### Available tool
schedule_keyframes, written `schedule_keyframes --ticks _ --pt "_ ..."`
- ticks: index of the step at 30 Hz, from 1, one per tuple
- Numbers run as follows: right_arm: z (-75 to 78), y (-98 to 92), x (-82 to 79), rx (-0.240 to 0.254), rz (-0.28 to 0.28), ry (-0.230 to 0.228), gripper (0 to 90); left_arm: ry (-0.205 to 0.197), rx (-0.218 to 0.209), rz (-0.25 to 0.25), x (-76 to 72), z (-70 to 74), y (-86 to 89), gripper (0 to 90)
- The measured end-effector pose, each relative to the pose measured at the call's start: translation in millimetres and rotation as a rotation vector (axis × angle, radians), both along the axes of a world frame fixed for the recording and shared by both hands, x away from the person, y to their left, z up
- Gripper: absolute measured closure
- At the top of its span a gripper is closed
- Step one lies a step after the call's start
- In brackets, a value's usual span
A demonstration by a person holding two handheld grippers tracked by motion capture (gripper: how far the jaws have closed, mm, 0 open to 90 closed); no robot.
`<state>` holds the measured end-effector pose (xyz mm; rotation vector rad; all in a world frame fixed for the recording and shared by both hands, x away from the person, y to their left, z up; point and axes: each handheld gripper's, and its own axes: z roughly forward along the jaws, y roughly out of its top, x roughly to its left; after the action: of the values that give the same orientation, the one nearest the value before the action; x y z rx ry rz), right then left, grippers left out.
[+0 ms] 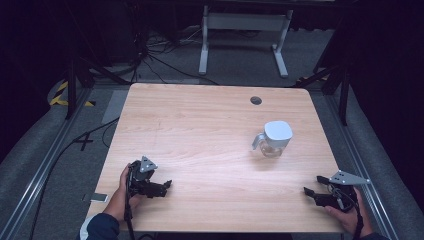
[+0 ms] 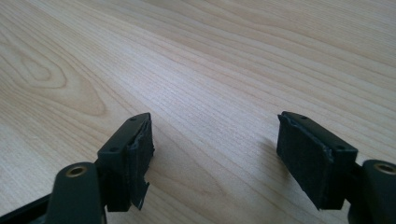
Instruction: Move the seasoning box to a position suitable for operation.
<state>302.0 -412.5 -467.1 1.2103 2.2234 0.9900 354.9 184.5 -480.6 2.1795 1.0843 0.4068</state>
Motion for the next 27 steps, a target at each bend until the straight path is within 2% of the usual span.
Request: schedule_keyframes --ticks 2,4,7,12,13,18,23,27 --pt "0.0 -0.3 0.0 -0.002 0.001 -0.001 27.6 0.010 -0.011 0.006 -0.6 -0.3 -1.1 0.0" --pt "0.2 -0.7 -0.5 0.001 -0.004 -0.002 29.5 0.016 -0.011 -0.009 0.1 0.2 -1.6 0.0" --pt "0.7 -1.4 -0.7 0.002 -0.002 -0.002 33.3 0.002 -0.012 -0.012 0.2 -0.5 -3.0 0.0" --pt "1.6 -2.2 -0.7 0.001 -0.005 0.003 35.5 -0.014 -0.004 -0.075 1.3 -0.7 -4.0 0.0" --pt "1.7 -2.2 -0.6 0.001 -0.004 0.003 35.5 -0.025 0.010 -0.085 2.1 -0.2 -3.2 0.0" --pt "2.2 -2.7 0.7 0.012 -0.006 0.007 35.8 -0.024 0.008 -0.085 2.1 -0.3 -3.2 0.0" --pt "4.1 -3.9 -0.2 0.035 -0.008 -0.008 37.7 -0.015 0.000 -0.081 1.6 -0.4 -3.7 0.0" --pt "5.1 -0.9 2.7 0.005 -0.011 -0.018 37.9 -0.017 0.004 -0.085 1.8 -0.3 -3.4 0.0"
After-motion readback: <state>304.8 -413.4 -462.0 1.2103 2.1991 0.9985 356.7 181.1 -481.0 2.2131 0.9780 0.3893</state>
